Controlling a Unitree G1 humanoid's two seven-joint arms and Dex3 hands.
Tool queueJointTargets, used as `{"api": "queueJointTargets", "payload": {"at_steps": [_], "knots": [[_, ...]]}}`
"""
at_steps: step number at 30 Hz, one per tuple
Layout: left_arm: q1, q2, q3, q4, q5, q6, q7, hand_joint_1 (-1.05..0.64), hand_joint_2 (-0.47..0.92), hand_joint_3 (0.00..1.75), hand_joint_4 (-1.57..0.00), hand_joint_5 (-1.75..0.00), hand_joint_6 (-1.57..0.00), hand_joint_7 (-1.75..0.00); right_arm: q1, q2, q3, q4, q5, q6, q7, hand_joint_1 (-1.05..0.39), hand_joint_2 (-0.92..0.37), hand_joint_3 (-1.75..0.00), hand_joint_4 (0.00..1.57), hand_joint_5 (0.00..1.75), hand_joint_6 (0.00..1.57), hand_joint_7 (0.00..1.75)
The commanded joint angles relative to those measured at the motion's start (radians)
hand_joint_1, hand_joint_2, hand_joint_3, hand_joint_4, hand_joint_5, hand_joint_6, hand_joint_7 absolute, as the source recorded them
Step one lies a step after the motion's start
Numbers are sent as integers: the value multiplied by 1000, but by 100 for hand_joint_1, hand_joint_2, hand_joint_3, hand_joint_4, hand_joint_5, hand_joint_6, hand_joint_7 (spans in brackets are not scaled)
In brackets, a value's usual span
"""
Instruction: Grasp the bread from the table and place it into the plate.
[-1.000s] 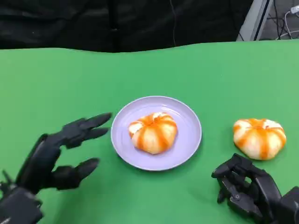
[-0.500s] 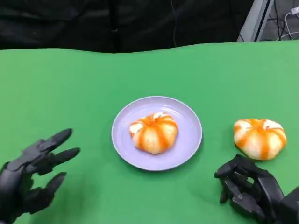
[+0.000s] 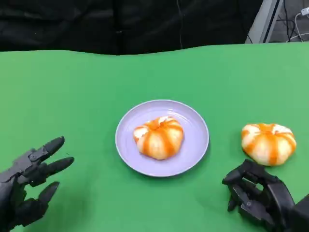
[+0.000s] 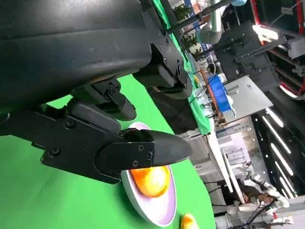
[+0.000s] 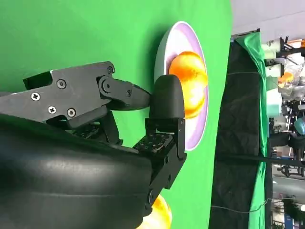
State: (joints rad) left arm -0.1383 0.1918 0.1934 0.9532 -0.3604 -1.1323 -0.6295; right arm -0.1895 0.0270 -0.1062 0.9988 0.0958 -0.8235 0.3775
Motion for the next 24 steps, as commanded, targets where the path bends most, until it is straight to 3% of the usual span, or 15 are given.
{"api": "queueJointTargets", "payload": {"at_steps": [1,20,24], "knots": [[-4,3,19,3,-2,-13,-14,-65,92,51,-78,-1,-53,0,8,-20,-8,4,10,8,0,-29,-92,-54,72,175,65,144],[-9,0,40,1,-29,23,-44,-65,92,51,-79,-1,-53,0,9,-22,-9,5,12,11,3,-29,-92,-54,72,175,65,145],[-15,-2,68,-5,-81,82,-97,-54,92,39,-79,0,-54,0,9,-24,-10,4,14,16,9,-28,-92,-53,71,175,66,143]]}}
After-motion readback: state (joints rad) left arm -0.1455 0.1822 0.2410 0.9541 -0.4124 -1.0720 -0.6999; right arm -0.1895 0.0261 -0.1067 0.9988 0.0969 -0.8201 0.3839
